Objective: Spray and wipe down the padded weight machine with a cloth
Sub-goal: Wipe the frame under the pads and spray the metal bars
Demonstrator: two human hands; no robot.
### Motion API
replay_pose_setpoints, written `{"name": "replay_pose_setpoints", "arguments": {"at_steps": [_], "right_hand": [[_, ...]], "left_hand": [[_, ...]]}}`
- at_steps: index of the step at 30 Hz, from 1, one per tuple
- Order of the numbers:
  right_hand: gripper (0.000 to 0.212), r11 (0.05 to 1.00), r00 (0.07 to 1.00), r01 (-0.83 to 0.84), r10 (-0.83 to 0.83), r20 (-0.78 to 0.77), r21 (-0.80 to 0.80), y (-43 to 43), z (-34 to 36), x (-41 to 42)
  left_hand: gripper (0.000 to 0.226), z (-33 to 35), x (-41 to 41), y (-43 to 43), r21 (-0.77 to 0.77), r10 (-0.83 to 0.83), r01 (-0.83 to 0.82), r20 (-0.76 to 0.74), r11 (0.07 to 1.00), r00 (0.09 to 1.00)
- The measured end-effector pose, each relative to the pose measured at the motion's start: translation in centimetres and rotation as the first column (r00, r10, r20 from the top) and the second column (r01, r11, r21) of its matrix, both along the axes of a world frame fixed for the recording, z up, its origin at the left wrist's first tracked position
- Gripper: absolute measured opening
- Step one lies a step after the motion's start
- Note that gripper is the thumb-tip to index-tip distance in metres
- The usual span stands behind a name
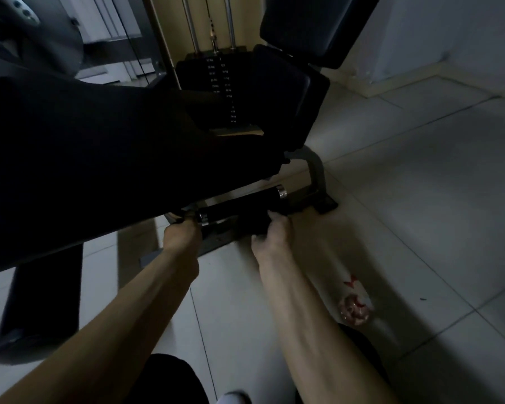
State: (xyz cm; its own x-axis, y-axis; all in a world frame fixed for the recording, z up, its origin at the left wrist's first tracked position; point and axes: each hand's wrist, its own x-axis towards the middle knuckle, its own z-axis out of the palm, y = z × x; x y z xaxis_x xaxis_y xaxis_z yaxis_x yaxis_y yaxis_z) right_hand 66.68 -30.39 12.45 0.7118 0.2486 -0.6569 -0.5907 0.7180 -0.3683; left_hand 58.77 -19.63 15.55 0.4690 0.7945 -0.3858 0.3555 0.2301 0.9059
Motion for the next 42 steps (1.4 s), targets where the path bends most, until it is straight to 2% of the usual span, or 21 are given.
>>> {"name": "replay_pose_setpoints", "arguments": {"at_steps": [4,5,7,8,9,12,14,16,17,19,20,21,23,25,29,33,34,36,37,40,42], "right_hand": [[0.035,0.941,0.955,-0.271,0.289,0.066,-0.203,4.2,-0.6,-3.8],[0.038,0.925,0.933,-0.322,0.347,0.101,-0.203,4.9,-1.0,-4.8],[0.028,0.909,0.906,-0.394,0.409,0.110,-0.135,5.0,-1.1,-5.3],[0.021,0.904,0.908,-0.394,0.410,0.082,-0.165,4.6,-1.4,-4.6],[0.021,0.903,0.927,-0.355,0.374,0.036,-0.241,3.7,-1.4,-3.7],[0.038,0.873,0.998,-0.050,0.066,0.017,-0.485,-0.4,-1.6,0.2],[0.054,0.786,0.969,0.171,-0.024,0.246,-0.595,-3.5,0.2,2.2],[0.049,0.671,0.828,0.334,0.127,0.546,-0.662,-4.9,2.0,4.5],[0.039,0.544,0.732,0.359,0.340,0.590,-0.758,-4.8,2.5,5.9],[0.030,0.231,0.496,0.335,0.781,0.379,-0.914,-4.2,2.9,7.6],[0.029,0.103,0.363,0.334,0.903,0.228,-0.937,-3.7,3.0,7.8],[0.028,0.034,0.254,0.366,0.958,0.135,-0.930,-3.3,3.0,7.5],[0.025,0.043,0.133,0.481,0.984,0.122,-0.876,-2.0,3.1,5.9],[0.025,0.153,0.044,0.550,0.976,0.212,-0.821,-0.2,2.8,3.6],[0.033,0.327,0.052,0.542,0.907,0.419,-0.774,2.0,2.0,-0.1],[0.033,0.404,0.000,0.567,0.872,0.490,-0.718,3.2,1.6,-2.6],[0.037,0.416,-0.054,0.589,0.876,0.480,-0.693,3.0,1.6,-2.6],[0.037,0.410,-0.186,0.623,0.905,0.384,-0.666,1.3,1.4,-0.5],[0.036,0.379,-0.199,0.609,0.923,0.328,-0.696,0.3,1.7,1.2],[0.039,0.222,-0.123,0.570,0.975,0.185,-0.791,-2.9,2.7,5.8],[0.039,0.171,-0.101,0.604,0.985,0.139,-0.779,-3.6,3.0,7.4]], "left_hand": [[0.030,0.4,-0.3,-0.2,0.022,-0.030,0.030,-0.008,0.999,1.000],[0.027,0.3,-0.3,-0.2,0.024,-0.040,0.040,-0.003,0.999,0.999],[0.020,0.5,-0.4,-0.2,0.023,-0.046,0.046,0.006,0.999,0.999],[0.018,0.5,-0.5,-0.1,0.031,-0.047,0.047,0.005,0.998,0.999],[0.020,0.6,-0.5,-0.1,0.038,-0.045,0.045,-0.002,0.998,0.999],[0.032,1.0,-0.3,0.0,0.006,-0.052,0.052,0.006,0.999,0.999],[0.039,1.3,-0.5,0.1,-0.016,-0.073,0.073,0.014,0.997,0.997],[0.041,1.4,-0.7,0.3,-0.023,-0.091,0.092,0.029,0.995,0.995],[0.041,1.6,-0.9,0.3,-0.017,-0.097,0.098,0.029,0.995,0.995],[0.039,1.8,-1.0,0.3,-0.019,-0.120,0.121,0.025,0.992,0.992],[0.037,1.7,-1.0,0.4,-0.031,-0.131,0.132,0.028,0.991,0.991],[0.033,1.8,-1.2,0.4,-0.032,-0.137,0.138,0.023,0.990,0.990],[0.028,1.9,-1.4,0.4,-0.038,-0.150,0.151,0.023,0.988,0.988],[0.027,1.8,-1.3,0.6,-0.031,-0.144,0.144,0.015,0.989,0.989],[0.020,1.8,-1.1,0.7,0.011,-0.129,0.129,-0.018,0.992,0.991],[0.016,1.8,-1.5,-0.3,0.042,-0.111,0.109,0.031,0.993,0.993],[0.014,2.0,-1.6,-0.5,0.046,-0.092,0.090,0.040,0.995,0.995],[0.015,2.3,-1.3,-0.8,0.030,-0.062,0.061,0.046,0.998,0.997],[0.017,2.3,-1.2,-0.8,0.017,-0.043,0.043,0.040,0.999,0.998],[0.023,2.2,-1.1,-0.8,-0.011,-0.048,0.048,0.012,0.999,0.999],[0.030,2.2,-1.0,-0.7,-0.023,-0.046,0.046,0.020,0.999,0.999]]}}
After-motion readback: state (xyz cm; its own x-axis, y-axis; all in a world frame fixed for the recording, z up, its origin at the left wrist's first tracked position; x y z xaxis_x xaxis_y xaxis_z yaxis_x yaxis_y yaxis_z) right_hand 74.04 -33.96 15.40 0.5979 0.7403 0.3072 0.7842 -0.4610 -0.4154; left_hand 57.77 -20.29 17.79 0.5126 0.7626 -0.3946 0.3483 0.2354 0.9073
